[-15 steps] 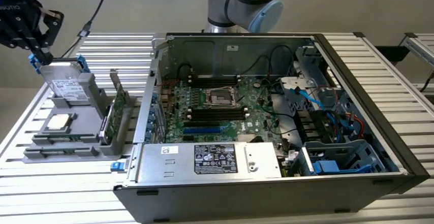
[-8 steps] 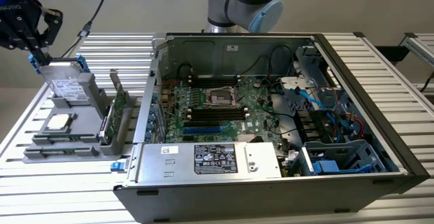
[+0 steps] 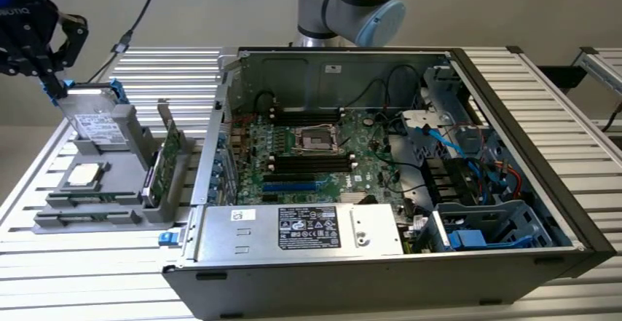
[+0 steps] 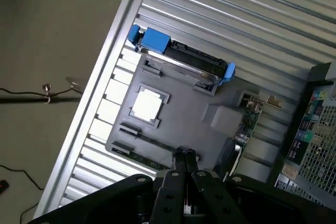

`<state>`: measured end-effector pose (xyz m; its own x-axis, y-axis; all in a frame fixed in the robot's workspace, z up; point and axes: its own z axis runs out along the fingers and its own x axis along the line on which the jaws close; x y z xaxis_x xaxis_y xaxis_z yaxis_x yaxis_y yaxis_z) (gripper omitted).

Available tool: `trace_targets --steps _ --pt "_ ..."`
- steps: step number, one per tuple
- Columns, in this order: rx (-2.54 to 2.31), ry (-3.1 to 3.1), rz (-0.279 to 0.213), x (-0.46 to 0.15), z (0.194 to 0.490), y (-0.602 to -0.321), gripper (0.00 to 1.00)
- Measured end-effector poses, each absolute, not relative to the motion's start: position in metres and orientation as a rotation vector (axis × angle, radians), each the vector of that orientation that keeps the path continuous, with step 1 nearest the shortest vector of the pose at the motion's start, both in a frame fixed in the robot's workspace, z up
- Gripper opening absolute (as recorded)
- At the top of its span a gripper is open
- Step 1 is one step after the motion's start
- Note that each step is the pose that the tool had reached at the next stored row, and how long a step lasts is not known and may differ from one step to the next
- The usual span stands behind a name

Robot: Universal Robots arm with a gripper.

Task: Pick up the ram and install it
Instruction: 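Pick up the ram and move it above insertion slot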

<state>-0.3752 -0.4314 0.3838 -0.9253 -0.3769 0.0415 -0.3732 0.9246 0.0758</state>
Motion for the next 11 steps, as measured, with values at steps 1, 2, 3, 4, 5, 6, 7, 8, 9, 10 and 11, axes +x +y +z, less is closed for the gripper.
trace_targets --steps 1,2,3,4,5,6,7,8,9,10,11 --pt "0.604 -3.023 -0.088 -0.3752 0.3838 -0.4314 0.10" --pt "0.621 -3.018 -0.076 -0.3752 0.3838 -0.4314 0.10" --pt "0.640 -3.014 -0.067 -0.3752 0.3837 -0.4314 0.10" --pt "0.659 -3.009 -0.058 -0.3752 0.3835 -0.4314 0.10" --pt "0.680 -3.004 -0.049 -0.3752 0.3834 -0.4314 0.10" --pt "0.701 -3.000 -0.042 -0.3752 0.3833 -0.4314 0.10" --pt "0.724 -2.995 -0.035 -0.3752 0.3830 -0.4314 0.10" --pt "0.748 -2.991 -0.030 -0.3753 0.3827 -0.4314 0.10" --pt "0.776 -2.986 -0.026 -0.3753 0.3825 -0.4314 0.10" --pt "0.803 -2.981 -0.023 -0.3752 0.3822 -0.4314 0.10" --pt "0.830 -2.975 -0.020 -0.3751 0.3817 -0.4314 0.10"
